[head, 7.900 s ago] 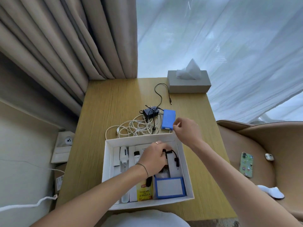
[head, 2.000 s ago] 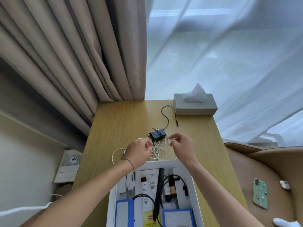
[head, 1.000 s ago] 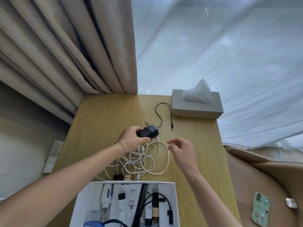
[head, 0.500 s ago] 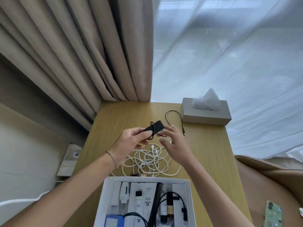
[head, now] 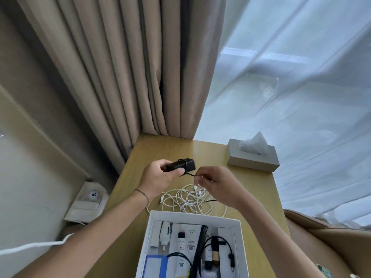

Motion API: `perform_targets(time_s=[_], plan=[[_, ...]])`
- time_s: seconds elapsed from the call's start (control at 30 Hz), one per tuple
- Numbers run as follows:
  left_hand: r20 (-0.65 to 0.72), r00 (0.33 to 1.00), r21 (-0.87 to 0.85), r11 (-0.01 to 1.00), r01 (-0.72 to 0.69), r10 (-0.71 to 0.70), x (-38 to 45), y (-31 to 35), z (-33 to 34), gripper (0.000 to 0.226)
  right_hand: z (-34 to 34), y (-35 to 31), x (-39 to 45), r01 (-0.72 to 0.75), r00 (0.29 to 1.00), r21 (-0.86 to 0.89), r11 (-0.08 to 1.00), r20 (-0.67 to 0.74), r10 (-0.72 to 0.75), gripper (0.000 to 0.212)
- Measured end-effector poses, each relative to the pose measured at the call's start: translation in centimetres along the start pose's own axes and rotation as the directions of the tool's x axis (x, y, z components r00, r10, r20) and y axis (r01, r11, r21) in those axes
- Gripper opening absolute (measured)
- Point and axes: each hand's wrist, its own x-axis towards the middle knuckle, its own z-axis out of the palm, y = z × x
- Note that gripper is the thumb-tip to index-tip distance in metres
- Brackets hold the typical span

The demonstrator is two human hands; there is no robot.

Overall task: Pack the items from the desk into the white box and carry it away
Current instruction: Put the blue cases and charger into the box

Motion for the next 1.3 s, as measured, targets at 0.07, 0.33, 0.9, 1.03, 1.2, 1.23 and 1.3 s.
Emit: perform_targets(time_s=[0.07,0.33,0.9,1.03,1.2,1.23,1.3], plan=[[0.059,0.997,0.112,0.991,-0.066,0.059,-1.1,0.2,-1.2,0.024,-0.7,-1.6,-0.4,0.022,1.0,-0.064,0.998,-0.015,-0.023,0.018],[0.496,0.854,0.173,0.947,-0.272,0.155,-5.0,2.1,-4.6,0.036,-1.7,-4.1,-1.0,0.059,0.996,0.013,0.998,-0.061,-0.058,0.012],[0.183,0.913,-0.056,0.931,-0.36,0.364,-7.3,2.1,-6.2,0.034,8.0,-1.9,-3.7,-0.088,0.996,0.582,0.808,0.067,0.06,0.031],[-0.028,0.944,0.358,0.885,-0.298,0.329,-6.9,0.7,-6.4,0.035,8.8,-3.1,-4.4,-0.118,0.991,0.299,0.947,0.097,0.093,0.033],[0.264,0.946,0.657,0.683,-0.319,0.188,-7.3,-0.3,-7.3,0.036,6.8,-4.8,-4.7,-0.009,0.996,-0.015,1.0,0.091,0.01,0.027],[0.34,0.93,0.645,0.684,-0.341,0.142,-7.5,-0.3,-7.4,0.035,6.1,-5.0,-4.6,0.022,0.995,-0.064,0.998,0.102,-0.016,0.026],[0.464,0.882,0.572,0.731,-0.371,0.085,-8.0,-0.2,-7.6,0.034,5.0,-5.2,-4.3,0.076,0.99,-0.075,0.994,0.122,-0.066,0.025]])
